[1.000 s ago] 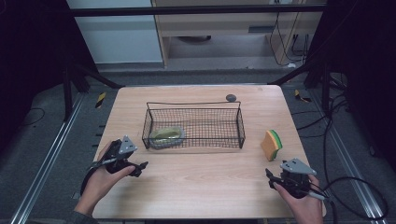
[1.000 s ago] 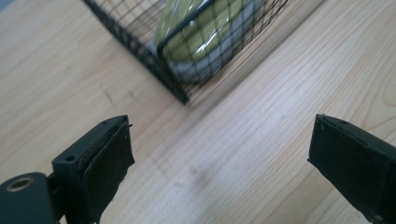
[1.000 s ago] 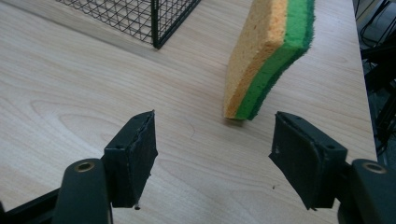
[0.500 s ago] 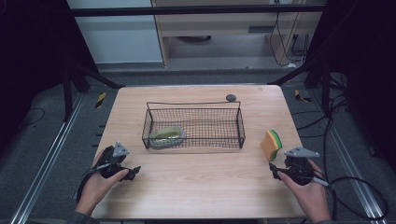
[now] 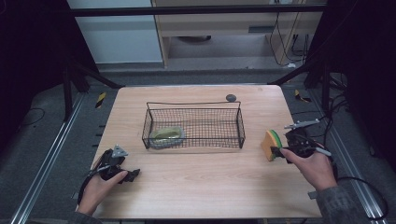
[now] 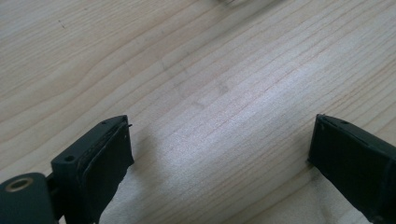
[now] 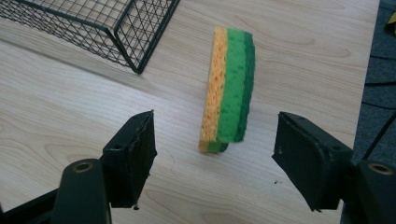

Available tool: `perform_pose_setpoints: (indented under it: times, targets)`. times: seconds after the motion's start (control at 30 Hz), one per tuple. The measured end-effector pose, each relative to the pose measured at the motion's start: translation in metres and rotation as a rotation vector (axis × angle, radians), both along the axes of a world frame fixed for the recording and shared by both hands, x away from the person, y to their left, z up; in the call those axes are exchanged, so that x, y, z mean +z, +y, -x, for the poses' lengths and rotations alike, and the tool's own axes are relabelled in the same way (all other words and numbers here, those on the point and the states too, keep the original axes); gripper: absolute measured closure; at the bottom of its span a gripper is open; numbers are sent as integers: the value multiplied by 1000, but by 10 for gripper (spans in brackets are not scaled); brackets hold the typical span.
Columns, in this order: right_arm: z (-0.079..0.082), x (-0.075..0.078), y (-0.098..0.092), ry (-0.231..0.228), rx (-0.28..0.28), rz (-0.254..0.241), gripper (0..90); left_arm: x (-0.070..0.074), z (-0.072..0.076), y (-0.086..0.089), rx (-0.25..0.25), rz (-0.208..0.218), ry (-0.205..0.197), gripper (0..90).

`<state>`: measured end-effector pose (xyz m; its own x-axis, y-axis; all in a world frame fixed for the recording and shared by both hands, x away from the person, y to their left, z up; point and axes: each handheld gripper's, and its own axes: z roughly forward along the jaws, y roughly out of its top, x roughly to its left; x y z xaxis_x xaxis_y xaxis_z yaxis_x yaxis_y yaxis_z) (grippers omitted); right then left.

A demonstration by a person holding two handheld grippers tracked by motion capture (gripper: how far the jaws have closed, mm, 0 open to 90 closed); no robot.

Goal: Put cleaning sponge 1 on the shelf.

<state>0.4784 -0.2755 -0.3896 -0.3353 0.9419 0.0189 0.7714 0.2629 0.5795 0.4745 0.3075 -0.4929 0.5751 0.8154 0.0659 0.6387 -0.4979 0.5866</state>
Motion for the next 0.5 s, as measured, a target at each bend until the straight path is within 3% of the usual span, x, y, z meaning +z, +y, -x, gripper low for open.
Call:
perform_pose_setpoints:
  times: [0.17,0.33,0.5]
  targets:
    - [-20,8,9,65,-7,8,290,-3,-3,1,3,37,7,23]
    - [-34,9,13,102,-22,59,309,-5,-3,2,9,49,-1,0]
    - [-42,8,14,118,-37,74,322,-8,-3,3,9,73,-22,0]
